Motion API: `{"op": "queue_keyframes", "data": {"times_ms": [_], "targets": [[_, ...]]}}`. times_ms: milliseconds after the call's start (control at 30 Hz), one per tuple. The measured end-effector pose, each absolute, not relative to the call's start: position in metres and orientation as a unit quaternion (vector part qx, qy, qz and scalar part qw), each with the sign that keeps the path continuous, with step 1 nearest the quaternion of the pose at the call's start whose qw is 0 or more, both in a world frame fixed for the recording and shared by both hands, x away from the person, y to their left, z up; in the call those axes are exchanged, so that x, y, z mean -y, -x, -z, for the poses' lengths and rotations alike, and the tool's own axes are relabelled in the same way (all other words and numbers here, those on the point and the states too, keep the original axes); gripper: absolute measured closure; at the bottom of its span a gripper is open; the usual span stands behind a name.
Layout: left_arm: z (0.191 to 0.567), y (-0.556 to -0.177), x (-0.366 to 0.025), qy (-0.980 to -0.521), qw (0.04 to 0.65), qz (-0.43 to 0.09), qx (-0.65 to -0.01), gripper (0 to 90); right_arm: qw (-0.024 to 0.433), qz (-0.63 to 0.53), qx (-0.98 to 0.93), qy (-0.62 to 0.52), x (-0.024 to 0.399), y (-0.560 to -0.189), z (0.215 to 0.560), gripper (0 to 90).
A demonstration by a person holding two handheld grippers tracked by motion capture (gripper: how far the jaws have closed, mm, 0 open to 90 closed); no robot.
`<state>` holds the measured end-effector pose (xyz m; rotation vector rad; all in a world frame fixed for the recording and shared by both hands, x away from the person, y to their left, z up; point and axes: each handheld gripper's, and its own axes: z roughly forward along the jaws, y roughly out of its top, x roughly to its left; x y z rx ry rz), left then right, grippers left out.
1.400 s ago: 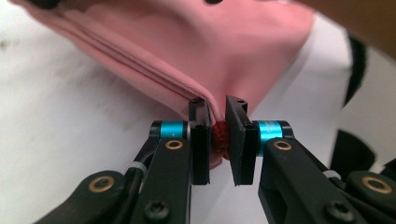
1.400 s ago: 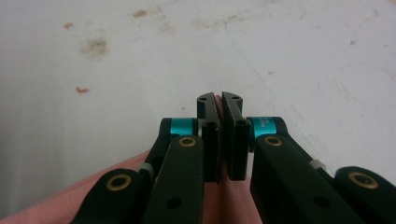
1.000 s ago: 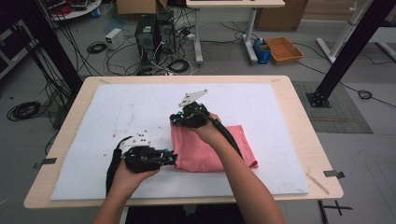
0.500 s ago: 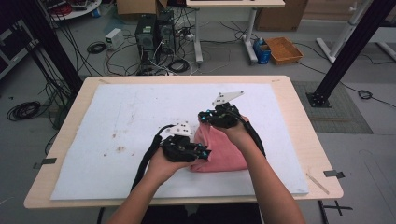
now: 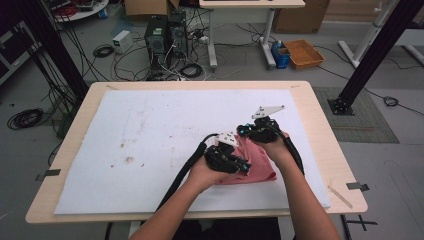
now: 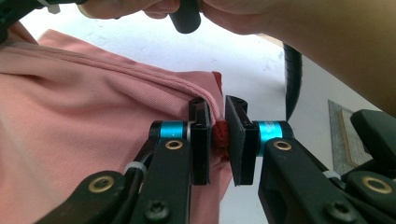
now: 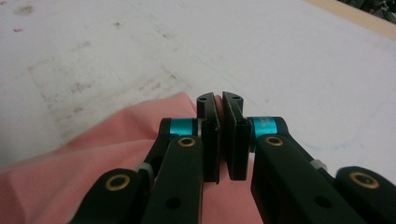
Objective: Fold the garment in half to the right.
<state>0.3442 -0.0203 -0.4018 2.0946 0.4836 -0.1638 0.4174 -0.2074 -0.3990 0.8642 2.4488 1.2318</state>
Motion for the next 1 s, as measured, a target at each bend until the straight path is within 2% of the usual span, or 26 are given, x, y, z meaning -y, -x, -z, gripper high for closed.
{"op": "queue_keyframes", "data": {"times_ms": [567,600,633,667,700,733,867,967,1000], "targets": [[0.418,-0.359,0.069,-0.867,0.451,0.085,-0.193,79.7,0.133,-0.417,-0.831,-0.343,0.24,-0.418,0.418,85.2],[0.418,-0.358,0.071,-0.867,0.453,0.08,-0.192,78.2,0.136,-0.419,-0.828,-0.347,0.243,-0.418,0.419,81.3],[0.418,-0.358,0.072,-0.866,0.455,0.073,-0.195,74.7,0.143,-0.418,-0.824,-0.355,0.246,-0.417,0.419,72.7],[0.418,-0.358,0.072,-0.866,0.456,0.07,-0.196,69.3,0.144,-0.421,-0.818,-0.364,0.249,-0.417,0.419,69.1],[0.417,-0.358,0.071,-0.863,0.461,0.066,-0.197,60.2,0.142,-0.426,-0.815,-0.366,0.253,-0.416,0.418,66.6],[0.412,-0.359,0.066,-0.857,0.474,0.065,-0.192,55.4,0.145,-0.431,-0.811,-0.369,0.256,-0.415,0.417,63.2],[0.392,-0.37,0.026,-0.822,0.527,0.039,-0.211,42.8,0.162,-0.455,-0.789,-0.381,0.271,-0.405,0.403,56.2],[0.383,-0.374,-0.021,-0.815,0.524,-0.004,-0.249,41.8,0.167,-0.466,-0.784,-0.375,0.277,-0.399,0.391,48.8],[0.382,-0.374,-0.032,-0.814,0.521,-0.015,-0.257,41.3,0.173,-0.461,-0.788,-0.37,0.276,-0.398,0.389,48.9]]}}
